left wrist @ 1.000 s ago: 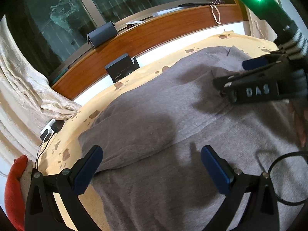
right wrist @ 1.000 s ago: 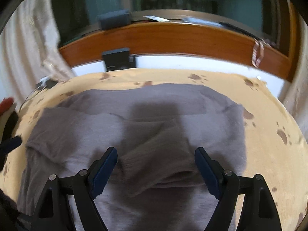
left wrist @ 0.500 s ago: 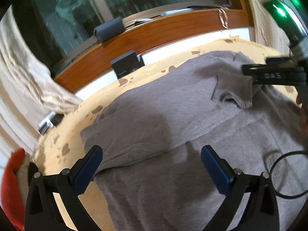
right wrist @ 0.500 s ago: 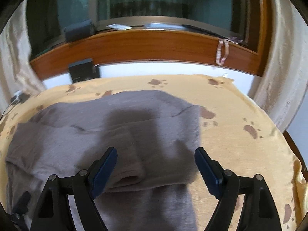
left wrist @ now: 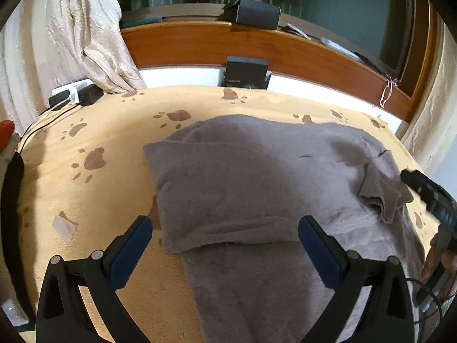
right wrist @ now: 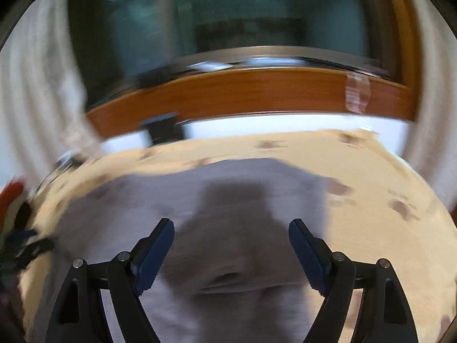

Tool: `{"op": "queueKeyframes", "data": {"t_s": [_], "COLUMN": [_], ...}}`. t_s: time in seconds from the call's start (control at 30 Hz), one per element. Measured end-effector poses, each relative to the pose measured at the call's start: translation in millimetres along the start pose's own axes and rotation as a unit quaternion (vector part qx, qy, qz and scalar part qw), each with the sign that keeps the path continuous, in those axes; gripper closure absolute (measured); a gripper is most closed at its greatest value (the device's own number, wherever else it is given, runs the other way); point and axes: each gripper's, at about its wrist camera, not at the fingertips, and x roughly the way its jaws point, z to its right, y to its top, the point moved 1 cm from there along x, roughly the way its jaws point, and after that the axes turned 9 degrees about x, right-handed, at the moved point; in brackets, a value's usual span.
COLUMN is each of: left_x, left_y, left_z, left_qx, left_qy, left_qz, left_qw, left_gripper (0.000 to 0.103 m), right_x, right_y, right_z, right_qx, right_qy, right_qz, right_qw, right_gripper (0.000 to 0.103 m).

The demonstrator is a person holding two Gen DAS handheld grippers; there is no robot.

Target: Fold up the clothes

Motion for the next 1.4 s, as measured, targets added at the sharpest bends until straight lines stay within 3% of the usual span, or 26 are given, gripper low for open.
{"op": "queueKeyframes", "data": {"t_s": [0.17,0.2,0.33,0.43,0.53,0.73,0.93,1.07,1.17,1.2,1.23,1.3,1.4], "left_x": [9,10,12,13,12,21,28,29,29,28,26,19,9], "left_y": [-4,-5,-6,-6,-6,-6,-9,-9,-9,-9,-8,-6,-1], "left_z": [6,7,10,12,15,19,22,22,21,20,20,17,13], "left_qx": [0.013,0.015,0.020,0.025,0.030,0.042,0.049,0.050,0.047,0.046,0.042,0.031,0.020], "left_qy": [0.000,0.000,0.001,0.002,-0.001,0.005,0.012,0.013,0.011,0.011,0.008,-0.001,-0.018], "left_qz": [-0.019,-0.021,-0.028,-0.030,-0.026,-0.036,-0.047,-0.048,-0.049,-0.048,-0.043,-0.029,-0.002], "left_qw": [0.9997,0.9997,0.9994,0.9993,0.9992,0.9985,0.9976,0.9975,0.9976,0.9977,0.9982,0.9991,0.9996], "left_gripper": [0.001,0.001,0.001,0.001,0.001,0.001,0.001,0.001,0.001,0.001,0.001,0.001,0.001], "right_x": [27,32,41,40,32,13,15,3,-9,-12,-15,-16,2], "right_y": [-21,-24,-22,-21,-16,9,9,11,13,14,14,16,10], "right_z": [-41,-42,-24,-13,-8,19,80,109,112,110,107,91,70], "right_qx": [-0.108,-0.113,-0.068,-0.041,-0.025,0.036,0.137,0.165,0.173,0.174,0.173,0.148,0.107], "right_qy": [-0.015,-0.018,-0.028,-0.030,-0.033,-0.031,-0.057,-0.105,-0.099,-0.089,-0.079,-0.052,-0.037], "right_qz": [-0.074,-0.088,-0.110,-0.106,-0.087,-0.052,-0.057,-0.032,-0.006,0.003,0.011,0.018,-0.027], "right_qw": [0.991,0.989,0.991,0.993,0.995,0.997,0.987,0.980,0.980,0.981,0.982,0.987,0.993], "right_gripper": [0.019,0.024,0.069,0.083,0.087,0.087,0.086,0.085,0.066,0.045,0.035,0.035,0.035]}}
